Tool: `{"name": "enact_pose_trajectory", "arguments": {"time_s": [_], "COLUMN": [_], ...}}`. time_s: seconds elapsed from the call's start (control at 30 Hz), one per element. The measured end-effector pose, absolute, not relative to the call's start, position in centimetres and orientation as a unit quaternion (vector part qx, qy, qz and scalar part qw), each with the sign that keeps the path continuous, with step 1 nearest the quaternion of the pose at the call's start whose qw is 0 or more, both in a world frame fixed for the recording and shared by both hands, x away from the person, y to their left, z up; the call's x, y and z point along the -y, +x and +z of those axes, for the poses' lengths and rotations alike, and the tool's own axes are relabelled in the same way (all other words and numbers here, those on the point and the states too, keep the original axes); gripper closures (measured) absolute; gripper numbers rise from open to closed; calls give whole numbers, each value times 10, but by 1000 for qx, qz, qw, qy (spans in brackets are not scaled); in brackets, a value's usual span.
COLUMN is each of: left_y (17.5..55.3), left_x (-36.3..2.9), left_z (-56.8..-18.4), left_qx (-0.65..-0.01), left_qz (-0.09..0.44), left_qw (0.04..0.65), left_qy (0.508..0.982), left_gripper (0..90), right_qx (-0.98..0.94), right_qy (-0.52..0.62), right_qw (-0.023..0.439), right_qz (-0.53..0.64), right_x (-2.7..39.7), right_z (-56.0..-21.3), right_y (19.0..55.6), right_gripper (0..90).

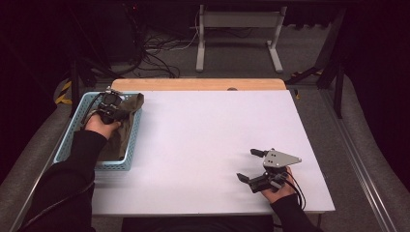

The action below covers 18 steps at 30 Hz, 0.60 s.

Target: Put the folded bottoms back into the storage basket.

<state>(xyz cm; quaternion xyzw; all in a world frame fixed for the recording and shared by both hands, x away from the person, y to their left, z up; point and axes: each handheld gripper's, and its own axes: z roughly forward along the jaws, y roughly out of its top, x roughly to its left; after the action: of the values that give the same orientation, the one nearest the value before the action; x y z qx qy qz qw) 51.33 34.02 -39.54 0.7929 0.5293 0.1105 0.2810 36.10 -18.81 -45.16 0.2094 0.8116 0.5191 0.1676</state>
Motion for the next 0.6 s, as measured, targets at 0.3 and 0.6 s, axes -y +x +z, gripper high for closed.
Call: {"name": "enact_pose_trajectory", "arguments": {"time_s": [0.3,0.6], "left_y": [519,517], "left_x": [-336,-342], "left_z": [-410,-404], "left_qx": [-538,-542], "left_qz": [69,71], "left_qw": [232,263], "left_qy": [808,795], "left_gripper": [871,834], "right_qx": [-812,-812], "right_qy": [209,209], "right_qw": [167,167], "right_qz": [519,519], "right_x": [188,188], "right_z": [-452,-451], "right_y": [361,361], "right_gripper": [18,18]}}
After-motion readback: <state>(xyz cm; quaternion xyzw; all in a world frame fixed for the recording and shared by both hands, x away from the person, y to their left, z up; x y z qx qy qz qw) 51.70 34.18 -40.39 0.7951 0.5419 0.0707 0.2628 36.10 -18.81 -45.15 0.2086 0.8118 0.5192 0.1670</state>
